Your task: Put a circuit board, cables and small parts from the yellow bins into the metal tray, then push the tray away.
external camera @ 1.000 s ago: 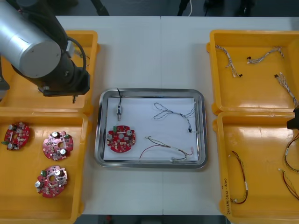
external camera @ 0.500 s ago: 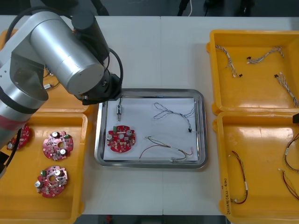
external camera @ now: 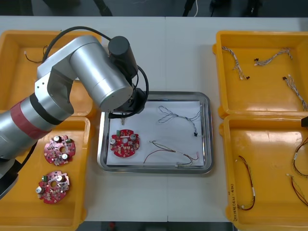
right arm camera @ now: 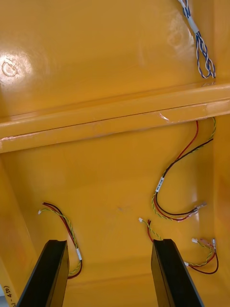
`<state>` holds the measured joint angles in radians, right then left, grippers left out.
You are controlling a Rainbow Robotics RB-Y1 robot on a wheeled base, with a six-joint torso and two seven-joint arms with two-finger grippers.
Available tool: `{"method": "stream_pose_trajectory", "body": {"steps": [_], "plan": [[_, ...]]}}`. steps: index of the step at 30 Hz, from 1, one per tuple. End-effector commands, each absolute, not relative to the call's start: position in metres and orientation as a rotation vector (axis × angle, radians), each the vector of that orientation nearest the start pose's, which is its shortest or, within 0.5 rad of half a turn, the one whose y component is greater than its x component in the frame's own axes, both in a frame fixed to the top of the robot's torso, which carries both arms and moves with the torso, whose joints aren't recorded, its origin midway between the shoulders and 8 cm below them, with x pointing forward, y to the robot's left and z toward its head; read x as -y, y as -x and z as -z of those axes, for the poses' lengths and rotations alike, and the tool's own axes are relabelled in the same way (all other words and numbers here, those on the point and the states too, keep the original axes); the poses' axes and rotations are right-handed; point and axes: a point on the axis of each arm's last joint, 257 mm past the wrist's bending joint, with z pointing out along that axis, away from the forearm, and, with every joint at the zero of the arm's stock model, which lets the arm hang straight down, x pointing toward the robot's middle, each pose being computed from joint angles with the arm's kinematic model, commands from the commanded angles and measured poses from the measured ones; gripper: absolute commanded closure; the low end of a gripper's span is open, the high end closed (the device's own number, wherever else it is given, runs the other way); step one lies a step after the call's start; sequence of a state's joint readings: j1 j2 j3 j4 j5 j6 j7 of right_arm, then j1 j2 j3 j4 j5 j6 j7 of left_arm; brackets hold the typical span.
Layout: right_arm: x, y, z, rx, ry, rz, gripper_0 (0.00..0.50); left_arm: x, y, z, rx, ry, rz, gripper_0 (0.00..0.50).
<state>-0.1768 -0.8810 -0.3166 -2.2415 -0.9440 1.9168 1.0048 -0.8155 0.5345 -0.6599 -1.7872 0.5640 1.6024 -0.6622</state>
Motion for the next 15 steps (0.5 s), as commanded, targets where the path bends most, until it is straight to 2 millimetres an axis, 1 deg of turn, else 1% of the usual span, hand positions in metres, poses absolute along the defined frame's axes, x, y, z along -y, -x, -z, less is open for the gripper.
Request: {"method": "stream_pose_trajectory", "body": {"steps": [1, 5, 13, 14, 15], "plan": [[0.384, -0.366, 0.121, -2.612, -0.252, 0.040, 0.000, -0.070, -0.503, 0.201, -2.553, -0.042, 0.118, 0.500], [0.384, -0.366, 0.121, -2.613, -0.240, 0.043, 0.000, -0.068, -0.505, 0.212, -2.558, -0.044, 0.115, 0.500], [0.386, -0.367, 0.118, -2.612, -0.210, 0.057, 0.000, -0.065, -0.501, 0.219, -2.564, -0.040, 0.118, 0.500], [0.386, -0.367, 0.117, -2.612, -0.201, 0.058, 0.000, -0.065, -0.502, 0.218, -2.561, -0.039, 0.120, 0.498], [0.385, -0.367, 0.117, -2.612, -0.197, 0.054, 0.000, -0.064, -0.502, 0.218, -2.561, -0.037, 0.121, 0.481]]}}
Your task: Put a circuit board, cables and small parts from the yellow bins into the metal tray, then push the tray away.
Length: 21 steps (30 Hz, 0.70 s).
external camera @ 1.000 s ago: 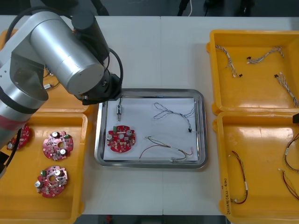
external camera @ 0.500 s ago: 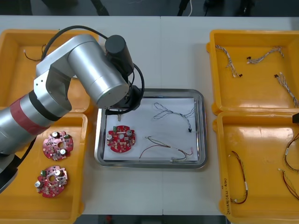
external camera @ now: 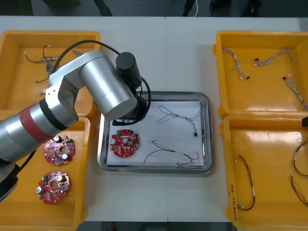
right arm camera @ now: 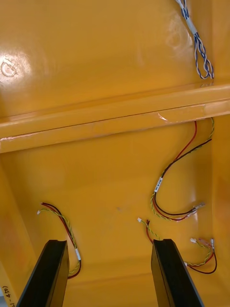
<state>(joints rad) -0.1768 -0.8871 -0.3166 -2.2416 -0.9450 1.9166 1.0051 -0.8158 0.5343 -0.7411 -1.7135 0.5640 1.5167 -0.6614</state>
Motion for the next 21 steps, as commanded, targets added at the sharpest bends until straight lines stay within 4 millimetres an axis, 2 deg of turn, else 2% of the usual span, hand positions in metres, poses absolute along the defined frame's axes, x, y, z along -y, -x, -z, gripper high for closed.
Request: {"method": "stream_pose_trajectory", "body": {"steps": [1, 3, 4, 5, 6, 21], "plan": [[0.3844, -0.3668, 0.1175, -2.613, -0.194, 0.053, 0.000, -0.0650, -0.5020, 0.2189, -2.561, -0.033, 0.122, 0.452], [0.3844, -0.3672, 0.1170, -2.613, -0.188, 0.053, 0.000, -0.0630, -0.5030, 0.2181, -2.556, -0.030, 0.133, 0.231], [0.3837, -0.3674, 0.1167, -2.612, -0.183, 0.052, 0.000, -0.0631, -0.5033, 0.2183, -2.556, -0.027, 0.135, 0.187], [0.3837, -0.3674, 0.1167, -2.612, -0.183, 0.052, 0.000, -0.0614, -0.5039, 0.2168, -2.551, -0.029, 0.141, 0.081], [0.3834, -0.3671, 0.1166, -2.613, -0.177, 0.052, 0.000, -0.0620, -0.5045, 0.2167, -2.550, -0.022, 0.145, 0.006], [0.3784, -0.3690, 0.1142, -2.610, -0.145, 0.036, 0.000, -0.0686, -0.5108, 0.2110, -2.536, 0.011, 0.153, 0.000]]}}
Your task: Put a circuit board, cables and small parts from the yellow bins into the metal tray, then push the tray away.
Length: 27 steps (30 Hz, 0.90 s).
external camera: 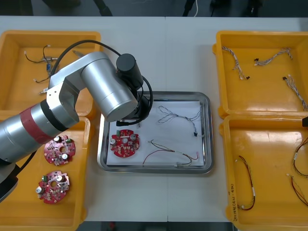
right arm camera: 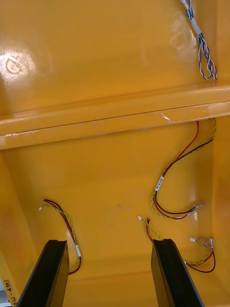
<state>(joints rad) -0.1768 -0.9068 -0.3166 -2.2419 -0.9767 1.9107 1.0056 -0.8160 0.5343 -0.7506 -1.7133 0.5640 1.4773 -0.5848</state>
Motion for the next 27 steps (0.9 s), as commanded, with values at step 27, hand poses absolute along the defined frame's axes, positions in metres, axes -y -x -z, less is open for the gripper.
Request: {"method": "stream_pose_trajectory", "body": {"steps": [27], "plan": [[0.381, -0.369, 0.114, -2.607, -0.163, 0.046, 0.000, -0.161, -0.476, 0.111, -2.619, -0.007, 0.083, 0.000]]}}
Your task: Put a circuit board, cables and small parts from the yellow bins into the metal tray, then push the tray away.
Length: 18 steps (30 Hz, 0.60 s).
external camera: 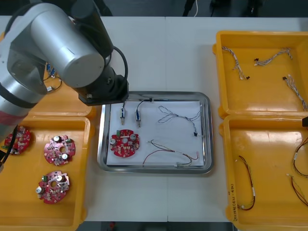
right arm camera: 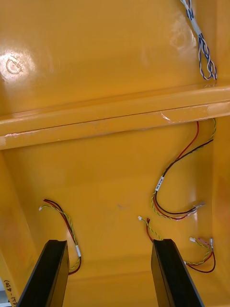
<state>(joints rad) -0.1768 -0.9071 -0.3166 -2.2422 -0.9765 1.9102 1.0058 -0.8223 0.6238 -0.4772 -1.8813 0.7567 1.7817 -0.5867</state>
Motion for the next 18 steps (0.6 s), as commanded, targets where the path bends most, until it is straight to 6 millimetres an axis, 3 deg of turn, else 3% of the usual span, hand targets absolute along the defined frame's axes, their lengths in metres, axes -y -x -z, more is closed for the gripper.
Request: {"method": "stream_pose_trajectory", "body": {"steps": [1, 7, 18], "plan": [[0.381, -0.369, 0.114, -2.607, -0.161, 0.046, 0.000, -0.168, -0.473, 0.109, -2.629, -0.005, 0.074, 0.000], [0.381, -0.369, 0.114, -2.606, -0.163, 0.048, 0.000, -0.203, -0.460, 0.091, -2.654, 0.016, 0.040, 0.000], [0.379, -0.368, 0.115, -2.614, -0.160, 0.038, 0.000, -0.264, -0.459, 0.067, -2.626, 0.047, 0.063, 0.000]]}}
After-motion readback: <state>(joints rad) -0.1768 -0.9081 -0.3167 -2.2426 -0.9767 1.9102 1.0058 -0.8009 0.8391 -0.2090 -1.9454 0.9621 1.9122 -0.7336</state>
